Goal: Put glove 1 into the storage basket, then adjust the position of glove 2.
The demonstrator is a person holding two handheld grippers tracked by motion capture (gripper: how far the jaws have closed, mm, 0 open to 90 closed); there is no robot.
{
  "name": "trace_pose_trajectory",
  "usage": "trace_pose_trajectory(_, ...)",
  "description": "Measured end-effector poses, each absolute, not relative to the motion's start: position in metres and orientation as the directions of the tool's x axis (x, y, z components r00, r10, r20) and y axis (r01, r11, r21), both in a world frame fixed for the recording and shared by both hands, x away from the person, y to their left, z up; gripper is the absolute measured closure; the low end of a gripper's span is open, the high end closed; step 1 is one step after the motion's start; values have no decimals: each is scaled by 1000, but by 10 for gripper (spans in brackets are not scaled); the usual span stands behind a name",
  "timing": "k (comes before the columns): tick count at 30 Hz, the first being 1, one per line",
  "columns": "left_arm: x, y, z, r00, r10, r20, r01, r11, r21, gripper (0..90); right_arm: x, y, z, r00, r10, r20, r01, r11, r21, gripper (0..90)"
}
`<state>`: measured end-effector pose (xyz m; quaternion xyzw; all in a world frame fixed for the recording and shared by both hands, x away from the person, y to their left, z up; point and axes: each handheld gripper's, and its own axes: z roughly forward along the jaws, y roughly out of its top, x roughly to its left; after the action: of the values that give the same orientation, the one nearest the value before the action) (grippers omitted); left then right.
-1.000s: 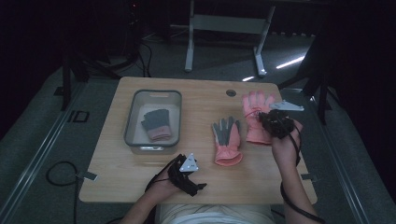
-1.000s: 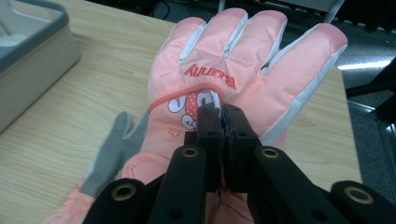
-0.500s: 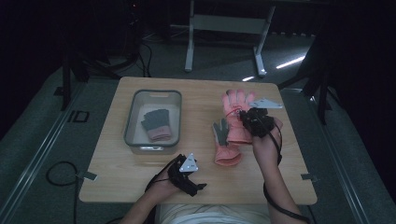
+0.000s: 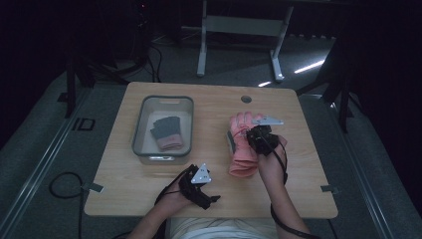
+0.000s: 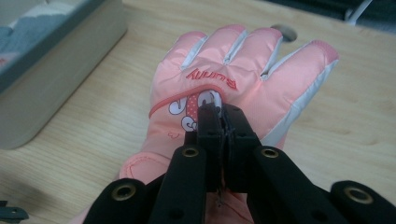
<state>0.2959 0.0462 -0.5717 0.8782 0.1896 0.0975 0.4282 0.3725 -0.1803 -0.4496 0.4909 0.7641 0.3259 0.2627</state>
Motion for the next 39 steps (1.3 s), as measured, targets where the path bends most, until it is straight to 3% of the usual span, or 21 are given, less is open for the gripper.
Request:
trace_pose_trajectory(10, 297, 47, -572, 910, 414, 4, 252, -564, 786, 36, 386, -180, -487, -364, 930, -51, 643, 291, 708, 863)
trace_pose_trajectory(21, 297, 46, -572, 910, 414, 2, 255, -564, 785, 36, 391, -181, -499, -387, 922, -23, 655, 293, 696, 812)
trace_pose_trajectory(35, 297, 47, -571, 916, 400, 14, 232, -560, 796, 36, 386, -209, -456, -535, 839, 102, 561, 263, 785, 195)
trace_pose_trajectory(39, 298, 47, -567, 919, 394, -12, 243, -542, 805, 37, 387, -221, -460, -568, 814, 118, 573, 289, 767, 125)
